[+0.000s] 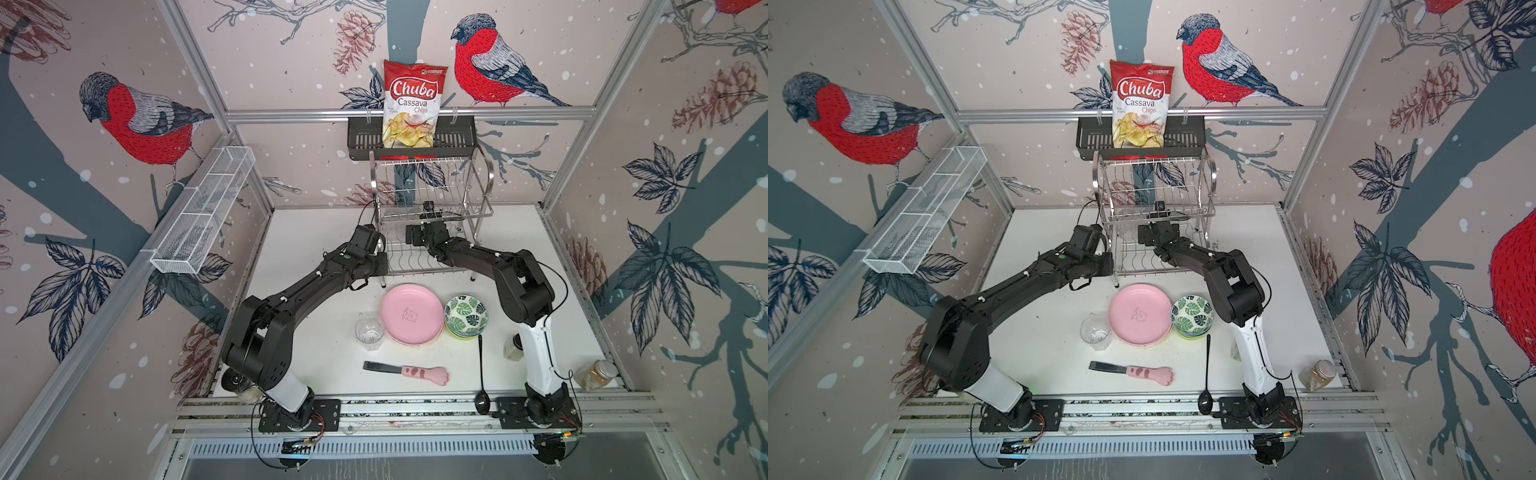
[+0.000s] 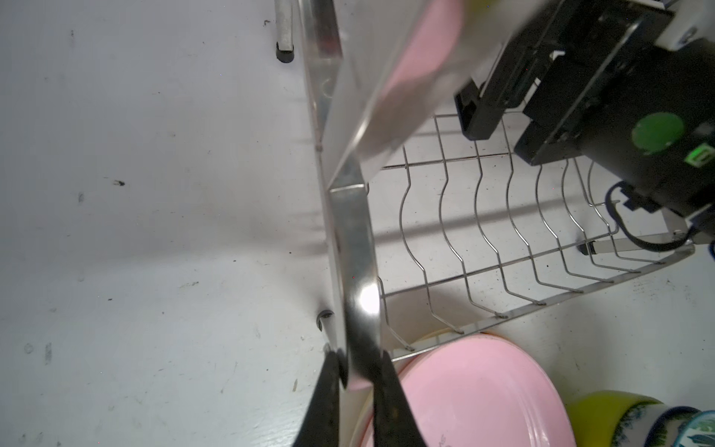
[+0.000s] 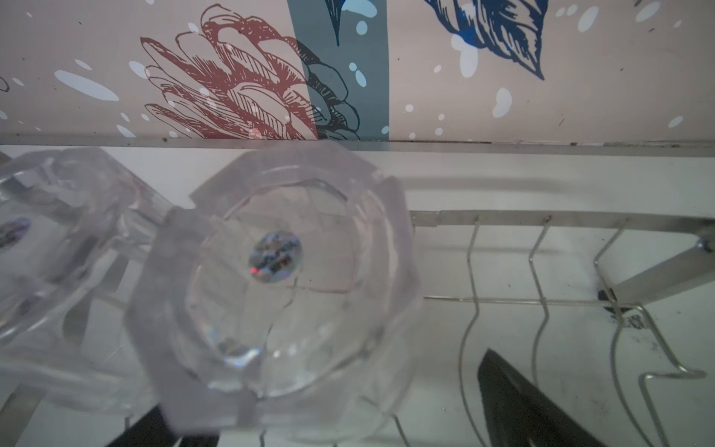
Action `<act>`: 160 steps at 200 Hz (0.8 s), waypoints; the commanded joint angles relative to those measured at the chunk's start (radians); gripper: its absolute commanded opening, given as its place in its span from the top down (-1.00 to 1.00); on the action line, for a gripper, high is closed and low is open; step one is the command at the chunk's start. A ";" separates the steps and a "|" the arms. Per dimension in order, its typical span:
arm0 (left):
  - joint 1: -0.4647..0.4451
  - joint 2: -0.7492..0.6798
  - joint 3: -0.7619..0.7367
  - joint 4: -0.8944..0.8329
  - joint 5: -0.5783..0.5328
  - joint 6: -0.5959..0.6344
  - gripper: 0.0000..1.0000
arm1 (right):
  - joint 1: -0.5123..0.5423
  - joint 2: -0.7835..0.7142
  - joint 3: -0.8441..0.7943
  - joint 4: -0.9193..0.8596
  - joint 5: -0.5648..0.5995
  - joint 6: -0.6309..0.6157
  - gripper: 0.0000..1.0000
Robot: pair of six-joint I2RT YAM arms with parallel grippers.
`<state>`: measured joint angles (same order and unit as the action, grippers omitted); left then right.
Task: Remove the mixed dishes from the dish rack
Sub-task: 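Close the left gripper on the rack frame while right grips a clear glass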
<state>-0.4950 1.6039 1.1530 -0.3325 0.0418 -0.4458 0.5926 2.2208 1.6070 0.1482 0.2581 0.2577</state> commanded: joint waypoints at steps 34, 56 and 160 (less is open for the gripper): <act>-0.007 -0.014 -0.032 -0.067 0.086 -0.013 1.00 | -0.017 0.065 0.108 -0.021 0.003 -0.003 -0.99; -0.008 -0.014 -0.036 -0.069 0.090 -0.013 1.00 | -0.030 0.100 0.167 -0.051 -0.009 0.008 -0.96; -0.010 0.029 -0.019 -0.039 0.113 -0.032 1.00 | -0.028 0.027 0.053 -0.035 -0.105 0.074 0.13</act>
<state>-0.5011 1.6066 1.1343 -0.2970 0.0666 -0.4461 0.5537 2.3035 1.7290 0.1028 0.2268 0.2653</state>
